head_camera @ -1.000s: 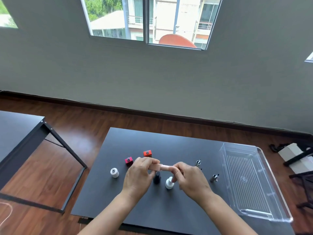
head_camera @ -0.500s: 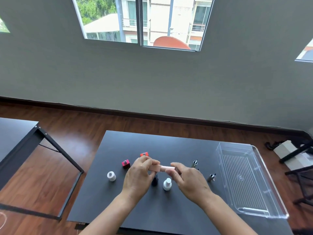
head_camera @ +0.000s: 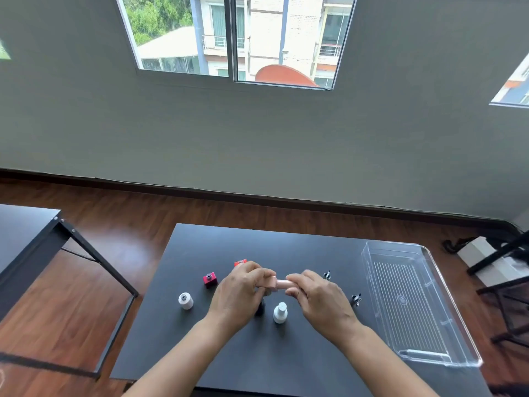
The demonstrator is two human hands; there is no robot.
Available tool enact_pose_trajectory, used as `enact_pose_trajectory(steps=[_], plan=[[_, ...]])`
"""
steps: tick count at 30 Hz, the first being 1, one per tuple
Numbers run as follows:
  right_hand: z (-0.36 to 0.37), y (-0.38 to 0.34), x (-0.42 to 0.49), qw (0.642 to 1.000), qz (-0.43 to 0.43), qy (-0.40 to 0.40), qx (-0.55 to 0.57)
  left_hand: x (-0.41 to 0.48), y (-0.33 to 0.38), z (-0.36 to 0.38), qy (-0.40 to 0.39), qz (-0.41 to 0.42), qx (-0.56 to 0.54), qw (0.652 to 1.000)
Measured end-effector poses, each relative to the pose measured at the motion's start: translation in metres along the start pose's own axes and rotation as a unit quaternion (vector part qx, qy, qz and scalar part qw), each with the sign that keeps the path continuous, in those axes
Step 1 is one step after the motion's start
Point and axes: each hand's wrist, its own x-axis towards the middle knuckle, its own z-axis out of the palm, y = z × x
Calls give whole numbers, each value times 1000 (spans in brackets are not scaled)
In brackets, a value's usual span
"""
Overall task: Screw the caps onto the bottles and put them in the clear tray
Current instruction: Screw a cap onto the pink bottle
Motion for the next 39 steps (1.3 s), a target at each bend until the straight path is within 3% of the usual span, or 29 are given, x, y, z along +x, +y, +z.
enact_pose_trajectory(steps=[12, 20, 25, 31, 33, 39], plan=[[-4, 11, 5, 993, 68, 5, 95, 9, 12, 3, 41, 111, 66, 991], [-5, 23, -8, 958, 139, 26, 248, 14, 18, 13, -2, 138, 97, 986], [-20, 40, -11, 937, 176, 82, 292, 22, 10, 23, -56, 116, 73, 989], [-24, 79, -11, 935, 255, 145, 199, 38, -7, 33, -69, 15, 41, 997], [-19, 88, -11, 941, 276, 121, 154, 44, -12, 40, -68, -4, 47, 997], [12, 94, -6, 943, 323, -49, 60, 63, -30, 63, -118, -65, 52, 989]])
